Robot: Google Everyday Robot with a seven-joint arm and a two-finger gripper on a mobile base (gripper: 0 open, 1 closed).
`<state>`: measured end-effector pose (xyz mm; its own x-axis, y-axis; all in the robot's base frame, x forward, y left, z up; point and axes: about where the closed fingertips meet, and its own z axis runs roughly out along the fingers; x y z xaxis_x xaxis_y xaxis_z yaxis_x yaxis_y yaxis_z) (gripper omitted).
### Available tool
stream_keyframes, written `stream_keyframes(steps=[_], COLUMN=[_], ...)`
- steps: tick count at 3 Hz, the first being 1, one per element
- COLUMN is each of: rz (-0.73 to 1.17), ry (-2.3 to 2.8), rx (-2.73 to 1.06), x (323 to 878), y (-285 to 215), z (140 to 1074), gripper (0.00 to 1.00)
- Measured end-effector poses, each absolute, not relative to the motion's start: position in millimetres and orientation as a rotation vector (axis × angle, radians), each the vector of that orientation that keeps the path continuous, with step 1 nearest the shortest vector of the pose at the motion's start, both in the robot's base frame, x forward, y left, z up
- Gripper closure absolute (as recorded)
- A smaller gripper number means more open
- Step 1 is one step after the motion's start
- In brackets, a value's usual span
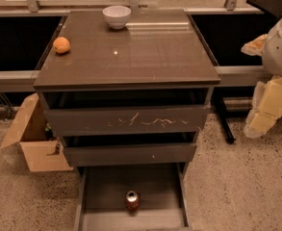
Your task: Pick coke can from bottom drawer and place on counter
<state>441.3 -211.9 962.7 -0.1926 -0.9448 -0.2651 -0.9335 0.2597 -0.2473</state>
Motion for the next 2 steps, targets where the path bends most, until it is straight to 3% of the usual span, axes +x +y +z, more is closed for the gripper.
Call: stream_keyframes(steps=[2], rz=[0.177], ry=[1.964], rx=[-1.702], x=[452], y=[-189], z=[891], gripper=[0.00])
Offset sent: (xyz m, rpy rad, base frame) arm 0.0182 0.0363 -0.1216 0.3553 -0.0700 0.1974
